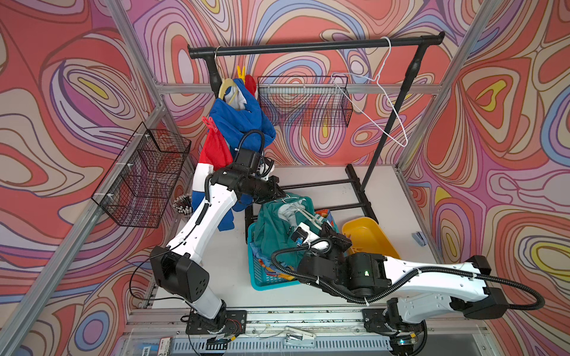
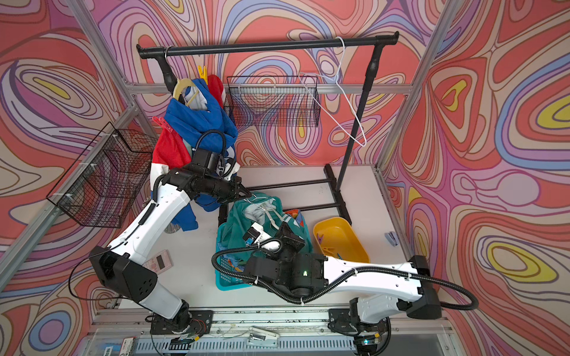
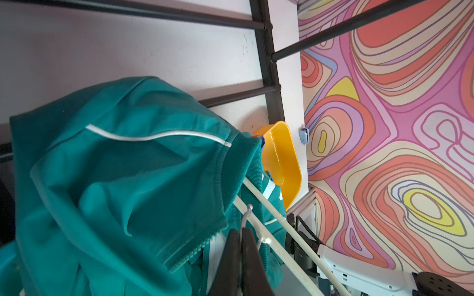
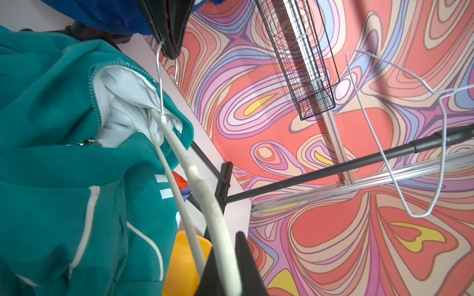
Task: Remove the clothespins securing jackets to the hanger
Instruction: Remove the jacket from the hanger.
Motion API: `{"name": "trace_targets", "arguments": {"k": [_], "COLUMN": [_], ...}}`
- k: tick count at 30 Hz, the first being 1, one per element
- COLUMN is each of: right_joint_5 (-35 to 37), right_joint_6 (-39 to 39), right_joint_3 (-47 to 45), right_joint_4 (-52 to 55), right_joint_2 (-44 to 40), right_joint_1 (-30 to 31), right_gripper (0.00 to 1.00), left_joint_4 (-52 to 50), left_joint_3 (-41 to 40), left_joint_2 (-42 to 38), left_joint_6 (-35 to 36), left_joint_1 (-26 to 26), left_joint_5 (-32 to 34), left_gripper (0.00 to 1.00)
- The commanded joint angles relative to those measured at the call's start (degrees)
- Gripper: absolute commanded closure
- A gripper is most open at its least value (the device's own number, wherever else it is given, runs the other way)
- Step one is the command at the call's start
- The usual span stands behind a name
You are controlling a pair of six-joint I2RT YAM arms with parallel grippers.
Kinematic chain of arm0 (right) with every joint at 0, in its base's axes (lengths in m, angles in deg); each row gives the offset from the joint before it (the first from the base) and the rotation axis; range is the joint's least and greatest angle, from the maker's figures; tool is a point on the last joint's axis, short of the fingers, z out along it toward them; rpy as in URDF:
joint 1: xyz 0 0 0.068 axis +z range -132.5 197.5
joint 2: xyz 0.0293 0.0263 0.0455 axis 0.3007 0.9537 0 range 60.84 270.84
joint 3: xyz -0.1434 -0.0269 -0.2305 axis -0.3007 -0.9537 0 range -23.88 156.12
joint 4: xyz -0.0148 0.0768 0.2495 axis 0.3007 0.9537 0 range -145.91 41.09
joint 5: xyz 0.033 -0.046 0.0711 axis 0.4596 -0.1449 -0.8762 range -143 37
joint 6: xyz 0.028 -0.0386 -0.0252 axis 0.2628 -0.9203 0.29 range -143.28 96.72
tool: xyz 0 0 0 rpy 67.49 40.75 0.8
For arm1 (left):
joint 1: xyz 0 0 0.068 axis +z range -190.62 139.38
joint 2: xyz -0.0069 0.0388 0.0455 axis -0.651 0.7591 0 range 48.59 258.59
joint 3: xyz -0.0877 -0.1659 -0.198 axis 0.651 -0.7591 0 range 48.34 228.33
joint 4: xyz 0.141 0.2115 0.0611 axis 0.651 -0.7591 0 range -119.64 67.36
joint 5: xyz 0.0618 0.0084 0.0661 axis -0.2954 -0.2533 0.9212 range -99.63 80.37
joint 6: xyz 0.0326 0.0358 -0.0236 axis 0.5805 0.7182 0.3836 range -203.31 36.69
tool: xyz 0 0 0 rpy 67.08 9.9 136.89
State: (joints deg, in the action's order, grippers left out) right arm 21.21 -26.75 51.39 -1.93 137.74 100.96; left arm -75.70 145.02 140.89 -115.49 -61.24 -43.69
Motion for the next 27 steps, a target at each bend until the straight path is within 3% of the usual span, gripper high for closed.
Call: {"name": "trace_targets", "arguments": {"k": [1,4,10,14,17,27], "right_joint_5": [6.51,2.37,-1.57,-4.98,-6.01,-9.79], "right_joint_6": [2.81,8.14,8.31,8.21,8.87,12.95], "right_joint_3": [1.35,4.56,7.03,9.35,11.57,20.38], "right_joint_4": [1.33,8.17,12.42,12.38,13.73,23.96], "right_joint_2": [-1.84,-1.06,-0.24,-3.31,-4.30,-3.83], "right_joint_1": [2.10,2.73,6.01,6.06,6.41,7.09], "right_gripper": [1.00,1.00,1.00,1.00,1.00,1.00], "left_joint_4": [-6.21,-3.97,-1.49,1.95,4.43,10.48], "left_joint_3": [-2.33,-2.79,-2.19,-2.62,-2.96,-11.33], "left_joint_2": [-0.32,-3.30,-5.79,-8.44,-10.68,-15.27], "left_joint_6": [0.72,-0.52,-2.28,-2.63,-2.47,-1.66], "left_joint_1": [1.20,2.31,2.90,2.99,3.78,4.71], "left_joint_5": [2.61,3.16,0.93,2.01,2.98,5.24], "left_gripper": [0.86,0.68,0.41,0.14,0.03,0.00]}}
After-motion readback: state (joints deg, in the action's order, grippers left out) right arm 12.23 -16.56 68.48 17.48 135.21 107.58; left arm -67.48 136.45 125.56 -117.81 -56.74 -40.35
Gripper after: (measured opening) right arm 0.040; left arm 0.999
